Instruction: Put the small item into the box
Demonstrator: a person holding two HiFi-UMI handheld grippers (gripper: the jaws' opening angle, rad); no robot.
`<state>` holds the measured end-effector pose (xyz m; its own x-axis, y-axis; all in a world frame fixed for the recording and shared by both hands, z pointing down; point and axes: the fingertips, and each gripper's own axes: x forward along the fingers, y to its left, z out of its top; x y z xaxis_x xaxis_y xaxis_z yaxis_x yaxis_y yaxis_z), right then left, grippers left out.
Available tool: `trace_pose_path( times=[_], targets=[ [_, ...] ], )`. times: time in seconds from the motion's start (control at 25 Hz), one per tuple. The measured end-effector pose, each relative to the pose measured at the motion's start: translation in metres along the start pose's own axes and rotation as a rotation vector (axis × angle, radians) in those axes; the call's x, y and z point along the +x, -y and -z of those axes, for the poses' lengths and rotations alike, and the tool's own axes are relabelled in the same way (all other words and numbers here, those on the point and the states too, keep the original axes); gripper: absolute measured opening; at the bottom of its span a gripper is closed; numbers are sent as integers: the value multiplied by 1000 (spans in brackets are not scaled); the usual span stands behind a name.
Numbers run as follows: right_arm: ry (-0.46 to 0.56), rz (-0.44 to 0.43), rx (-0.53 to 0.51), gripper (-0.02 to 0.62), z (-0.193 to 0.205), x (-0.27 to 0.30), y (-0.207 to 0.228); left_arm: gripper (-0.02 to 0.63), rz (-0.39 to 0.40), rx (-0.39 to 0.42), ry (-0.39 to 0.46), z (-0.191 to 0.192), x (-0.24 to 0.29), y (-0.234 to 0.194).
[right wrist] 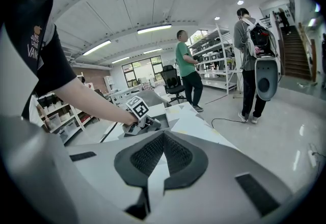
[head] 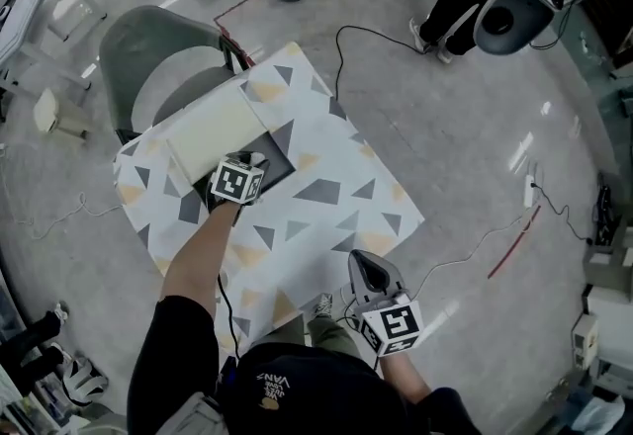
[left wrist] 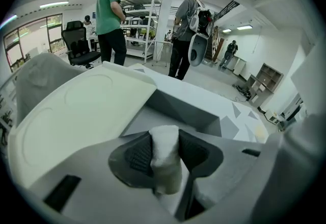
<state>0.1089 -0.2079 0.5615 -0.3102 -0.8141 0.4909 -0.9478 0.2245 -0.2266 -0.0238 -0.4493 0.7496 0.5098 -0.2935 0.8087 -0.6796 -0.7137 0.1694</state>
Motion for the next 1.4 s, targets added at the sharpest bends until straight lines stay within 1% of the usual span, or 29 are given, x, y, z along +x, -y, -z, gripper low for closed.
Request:
trace_pose_path(
  times=[0.08,0.2,0.32,0.48,0.64,0.88,1.16,1.4],
  targets=[
    [-2,3,0,0,1,1,0,147,-20,15,-28,8,5,-3],
    [-10,10,2,0,3,1,0,147,-36,9,-58,20,7,-7],
    [-17,12,3,0,5,1,0,146,-30,8,-62,22,8,-7],
    [-10,9,9,0,6,0,-3,146,-19,28,-63,22,8,-3],
    [-11,14,1,0,5,-5,-5,161,-21,38,-51,22,3,-3],
    [-10,2,3,0,8,-12,-8,170,-43,83,8,18,-14,2],
    [2,-39,-21,0,6,-18,-17,176,-62,81,86,16,-41,7],
    [8,-70,-51,0,5,-28,-21,176,-112,95,175,8,-77,14]
  ],
)
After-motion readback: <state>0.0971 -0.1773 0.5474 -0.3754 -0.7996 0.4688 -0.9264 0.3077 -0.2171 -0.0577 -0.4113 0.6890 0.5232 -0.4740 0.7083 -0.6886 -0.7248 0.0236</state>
